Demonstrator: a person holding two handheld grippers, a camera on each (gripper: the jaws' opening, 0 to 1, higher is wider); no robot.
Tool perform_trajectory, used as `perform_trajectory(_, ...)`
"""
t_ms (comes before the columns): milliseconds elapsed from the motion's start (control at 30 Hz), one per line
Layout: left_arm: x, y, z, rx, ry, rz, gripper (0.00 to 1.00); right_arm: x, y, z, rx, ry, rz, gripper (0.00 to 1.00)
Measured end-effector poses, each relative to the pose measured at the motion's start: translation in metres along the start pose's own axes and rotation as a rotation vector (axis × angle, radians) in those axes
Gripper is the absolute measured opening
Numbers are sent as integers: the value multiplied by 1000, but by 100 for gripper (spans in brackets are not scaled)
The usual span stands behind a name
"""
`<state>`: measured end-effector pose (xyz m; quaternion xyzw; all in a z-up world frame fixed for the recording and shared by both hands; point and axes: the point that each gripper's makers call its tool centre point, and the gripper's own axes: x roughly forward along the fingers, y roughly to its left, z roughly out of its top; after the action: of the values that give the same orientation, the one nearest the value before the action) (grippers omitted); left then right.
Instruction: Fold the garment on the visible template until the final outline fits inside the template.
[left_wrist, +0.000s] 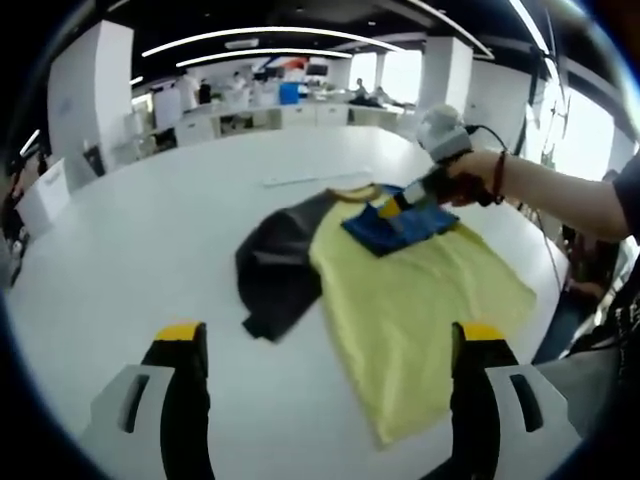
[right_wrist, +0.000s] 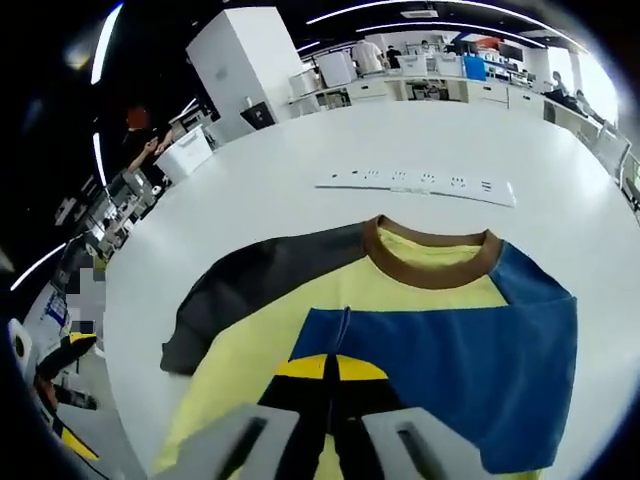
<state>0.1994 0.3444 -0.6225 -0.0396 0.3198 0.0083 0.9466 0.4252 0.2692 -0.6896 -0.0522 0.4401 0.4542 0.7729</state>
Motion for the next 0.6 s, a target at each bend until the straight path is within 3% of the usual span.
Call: perform_trajectory(600,-4,6,-10,-27,7,16,97,20,59,12,-4,-62,162,0)
